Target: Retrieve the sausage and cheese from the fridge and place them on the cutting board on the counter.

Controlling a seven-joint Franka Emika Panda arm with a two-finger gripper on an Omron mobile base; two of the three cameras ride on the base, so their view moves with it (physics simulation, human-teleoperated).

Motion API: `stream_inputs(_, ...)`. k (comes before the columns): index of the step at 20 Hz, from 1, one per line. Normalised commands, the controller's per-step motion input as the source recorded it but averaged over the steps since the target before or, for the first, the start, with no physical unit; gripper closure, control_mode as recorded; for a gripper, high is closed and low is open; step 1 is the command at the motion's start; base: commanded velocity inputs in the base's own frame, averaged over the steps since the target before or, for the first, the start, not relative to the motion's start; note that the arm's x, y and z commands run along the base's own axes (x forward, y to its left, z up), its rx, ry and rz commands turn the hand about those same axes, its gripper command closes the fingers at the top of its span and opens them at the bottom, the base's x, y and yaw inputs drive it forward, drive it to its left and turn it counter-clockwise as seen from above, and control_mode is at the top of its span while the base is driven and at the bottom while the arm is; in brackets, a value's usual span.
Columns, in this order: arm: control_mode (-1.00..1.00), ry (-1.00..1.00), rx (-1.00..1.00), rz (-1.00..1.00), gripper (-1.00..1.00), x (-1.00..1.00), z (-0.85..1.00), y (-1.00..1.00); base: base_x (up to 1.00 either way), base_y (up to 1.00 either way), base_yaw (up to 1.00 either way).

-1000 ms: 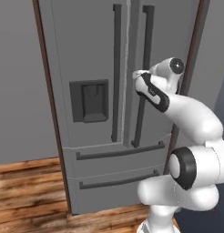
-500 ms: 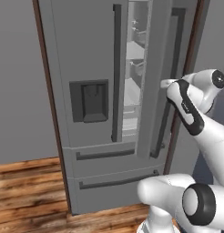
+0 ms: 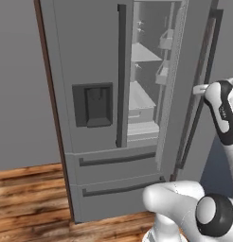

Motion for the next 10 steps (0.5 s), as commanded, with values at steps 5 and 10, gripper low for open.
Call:
stream_inputs(5, -1.00, 0.07, 0.01, 0.00, 1.00, -0.31, 0.25, 0.32, 0.00, 0.00, 0.00)
stream_inputs(10, -1.00, 0.11, 0.02, 0.00, 1.00, -0.58, 0.08, 0.09, 0.00, 0.00, 0.00)
